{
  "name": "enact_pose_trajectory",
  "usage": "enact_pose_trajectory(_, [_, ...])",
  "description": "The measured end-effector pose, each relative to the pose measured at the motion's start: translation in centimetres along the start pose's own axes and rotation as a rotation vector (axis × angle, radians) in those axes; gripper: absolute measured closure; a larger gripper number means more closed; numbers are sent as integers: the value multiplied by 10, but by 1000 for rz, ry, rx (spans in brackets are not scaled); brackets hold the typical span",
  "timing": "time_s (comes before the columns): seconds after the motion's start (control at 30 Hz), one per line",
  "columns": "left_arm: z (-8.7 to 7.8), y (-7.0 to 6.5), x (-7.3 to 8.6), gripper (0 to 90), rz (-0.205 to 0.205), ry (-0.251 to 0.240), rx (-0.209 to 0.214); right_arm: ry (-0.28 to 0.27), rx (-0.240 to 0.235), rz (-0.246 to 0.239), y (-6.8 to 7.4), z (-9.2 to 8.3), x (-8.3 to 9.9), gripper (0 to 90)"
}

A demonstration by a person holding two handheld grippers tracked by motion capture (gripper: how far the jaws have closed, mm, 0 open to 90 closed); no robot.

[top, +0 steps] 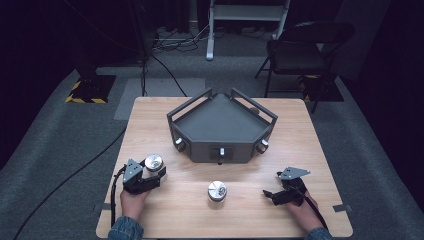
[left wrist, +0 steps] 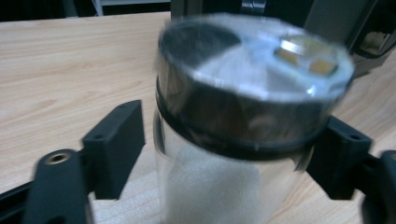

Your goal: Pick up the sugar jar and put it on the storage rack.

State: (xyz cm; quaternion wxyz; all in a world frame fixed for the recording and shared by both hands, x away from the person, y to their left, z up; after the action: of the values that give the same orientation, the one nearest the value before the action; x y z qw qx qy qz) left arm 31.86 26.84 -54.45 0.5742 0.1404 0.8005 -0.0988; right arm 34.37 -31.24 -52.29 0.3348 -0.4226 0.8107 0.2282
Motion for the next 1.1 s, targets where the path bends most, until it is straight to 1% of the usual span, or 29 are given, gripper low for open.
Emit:
enact_pose_trajectory(0.03, [-1, -2, 0, 286, 24, -9, -10, 0, 0, 0, 0, 0, 0, 41])
enact_pose_trajectory(0.07, [-1, -6, 0, 296, 40, -10, -28, 0, 0, 0, 0, 0, 0, 41])
enact_pose_trajectory(0.1, [-1, -7, 0, 299, 47, -10, -34, 0, 0, 0, 0, 0, 0, 41])
enact_pose_trajectory(0.4, [-2, -8, 0, 302, 47, -9, -41, 0, 0, 0, 0, 0, 0, 41])
enact_pose_trajectory(0.5, [-2, -9, -3, 302, 48, 4, -35, 0, 0, 0, 0, 0, 0, 41])
enact_pose_trajectory(0.67, [-2, -11, -11, 302, 51, -2, -18, 0, 0, 0, 0, 0, 0, 41])
enact_pose_trajectory(0.73, [-1, -14, -19, 302, 58, -9, -7, 0, 0, 0, 0, 0, 0, 41])
enact_pose_trajectory(0.77, [-2, -15, -24, 302, 56, -19, 0, 0, 0, 0, 0, 0, 0, 41])
enact_pose_trajectory(0.8, [-2, -15, -24, 302, 56, -19, 0, 0, 0, 0, 0, 0, 0, 41])
enact_pose_trajectory(0.87, [-2, -17, -31, 302, 54, -32, 7, 0, -1, 0, 0, 0, 0, 40])
enact_pose_trajectory(0.97, [-5, -23, -47, 302, 62, -51, 10, 0, -1, 0, 0, 0, 0, 40])
enact_pose_trajectory(1.03, [-6, -28, -59, 303, 52, -60, 18, 1, 0, -1, 0, 0, 0, 40])
enact_pose_trajectory(1.1, [-6, -32, -72, 303, 52, -63, 32, 1, 0, 0, 0, 0, 0, 40])
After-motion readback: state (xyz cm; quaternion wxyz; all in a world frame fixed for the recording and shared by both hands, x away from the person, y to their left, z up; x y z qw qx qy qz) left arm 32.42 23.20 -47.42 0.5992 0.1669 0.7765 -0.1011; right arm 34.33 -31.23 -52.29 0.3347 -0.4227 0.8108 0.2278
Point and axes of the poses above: each handheld gripper's, and its own axes: z roughly forward along the jaws, x roughly out of its underside, y roughly to its left, the point moved 9 cm from there along z, roughly forward along the jaws, and after that the axes turned 12 degrees about -x, right-handed, at the moved point
